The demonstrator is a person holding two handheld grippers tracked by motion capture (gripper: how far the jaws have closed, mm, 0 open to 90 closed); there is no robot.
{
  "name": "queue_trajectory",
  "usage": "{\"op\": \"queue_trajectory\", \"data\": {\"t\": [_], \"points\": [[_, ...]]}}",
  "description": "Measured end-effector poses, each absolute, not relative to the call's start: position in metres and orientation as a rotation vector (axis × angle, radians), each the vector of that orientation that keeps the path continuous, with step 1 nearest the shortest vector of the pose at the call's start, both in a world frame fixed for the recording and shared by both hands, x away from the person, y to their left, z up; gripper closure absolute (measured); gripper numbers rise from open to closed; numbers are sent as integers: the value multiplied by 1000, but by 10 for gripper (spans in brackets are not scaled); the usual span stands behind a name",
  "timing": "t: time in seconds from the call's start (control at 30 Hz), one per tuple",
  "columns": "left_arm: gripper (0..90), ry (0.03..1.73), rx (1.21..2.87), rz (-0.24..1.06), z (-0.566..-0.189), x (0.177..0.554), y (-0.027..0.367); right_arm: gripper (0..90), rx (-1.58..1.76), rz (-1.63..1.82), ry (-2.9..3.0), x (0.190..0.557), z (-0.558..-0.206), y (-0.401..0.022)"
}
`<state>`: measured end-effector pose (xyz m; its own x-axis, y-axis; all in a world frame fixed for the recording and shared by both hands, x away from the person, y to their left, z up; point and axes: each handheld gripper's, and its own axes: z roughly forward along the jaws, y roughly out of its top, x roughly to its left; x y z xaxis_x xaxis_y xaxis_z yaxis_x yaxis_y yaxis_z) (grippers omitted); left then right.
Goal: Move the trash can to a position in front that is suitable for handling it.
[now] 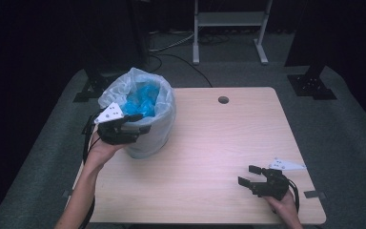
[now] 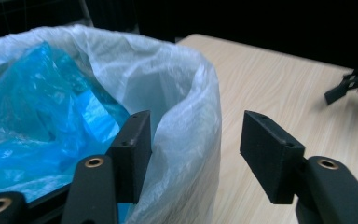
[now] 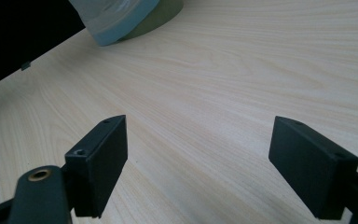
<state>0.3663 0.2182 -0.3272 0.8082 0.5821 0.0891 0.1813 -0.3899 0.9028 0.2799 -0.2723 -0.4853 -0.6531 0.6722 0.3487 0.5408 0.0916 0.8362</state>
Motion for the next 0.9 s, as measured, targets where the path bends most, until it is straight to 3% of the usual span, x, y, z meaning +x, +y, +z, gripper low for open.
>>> {"op": "queue_trajectory", "data": {"t": [0.37,0.9], "points": [[660,555,1977,426,-331,378,215,182,1215,1600,2251,279,-485,-266],[712,514,2015,417,-329,369,200,182,1196,1594,2254,278,-483,-264]]}}
